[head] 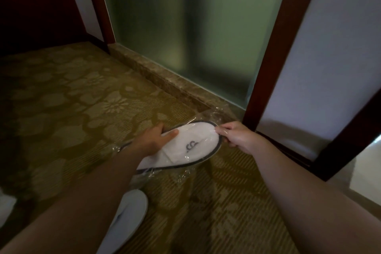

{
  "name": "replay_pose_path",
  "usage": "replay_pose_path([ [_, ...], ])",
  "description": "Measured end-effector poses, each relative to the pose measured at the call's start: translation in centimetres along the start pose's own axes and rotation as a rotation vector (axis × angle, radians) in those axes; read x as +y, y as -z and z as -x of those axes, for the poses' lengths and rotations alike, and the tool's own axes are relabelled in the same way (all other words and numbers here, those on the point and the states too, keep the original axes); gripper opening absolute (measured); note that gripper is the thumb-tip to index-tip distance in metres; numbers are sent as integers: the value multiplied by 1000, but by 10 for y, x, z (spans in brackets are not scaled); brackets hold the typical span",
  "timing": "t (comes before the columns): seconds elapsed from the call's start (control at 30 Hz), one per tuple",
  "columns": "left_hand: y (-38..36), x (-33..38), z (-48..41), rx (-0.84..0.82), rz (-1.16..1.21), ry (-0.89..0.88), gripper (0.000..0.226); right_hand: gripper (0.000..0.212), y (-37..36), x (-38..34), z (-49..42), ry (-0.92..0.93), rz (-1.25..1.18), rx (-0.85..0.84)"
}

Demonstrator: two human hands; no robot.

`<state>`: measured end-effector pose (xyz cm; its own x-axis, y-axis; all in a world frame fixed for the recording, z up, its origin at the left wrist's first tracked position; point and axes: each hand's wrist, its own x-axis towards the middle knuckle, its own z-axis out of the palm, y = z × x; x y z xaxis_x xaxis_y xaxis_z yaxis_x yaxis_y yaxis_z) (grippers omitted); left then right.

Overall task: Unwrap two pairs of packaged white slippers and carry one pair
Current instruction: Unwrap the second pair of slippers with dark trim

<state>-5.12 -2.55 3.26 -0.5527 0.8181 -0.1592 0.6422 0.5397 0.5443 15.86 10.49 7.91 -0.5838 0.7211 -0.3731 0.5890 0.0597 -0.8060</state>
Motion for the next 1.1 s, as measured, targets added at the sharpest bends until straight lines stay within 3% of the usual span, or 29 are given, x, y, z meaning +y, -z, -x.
replay_pose_path([
  [0.2, 3, -7, 5, 2, -115, -16, 62, 34, 10, 4, -7, -18, -98, 228],
  [0.37, 4, -4, 3, 127, -323, -24, 69, 37, 14, 11, -13, -51, -144, 283],
  [0.53, -3, -8, 2, 192, -256, -41, 76, 37, 18, 20, -19, -86, -270, 369],
  [0.67, -8, -2, -5, 265, 28, 165, 90, 33, 22, 28, -22, -152, -413, 475],
  [0.83, -13, 25, -6, 241, 822, 420, 78, 29, 24, 34, -22, -221, -538, 454],
  [0.97, -8, 33, -12, 375, 1197, 498, 105, 26, 27, 37, -21, -211, -536, 460],
  [1.1, -5, 33, -19, 471, 1416, 456, 74, 27, 32, 42, -20, -202, -528, 436],
])
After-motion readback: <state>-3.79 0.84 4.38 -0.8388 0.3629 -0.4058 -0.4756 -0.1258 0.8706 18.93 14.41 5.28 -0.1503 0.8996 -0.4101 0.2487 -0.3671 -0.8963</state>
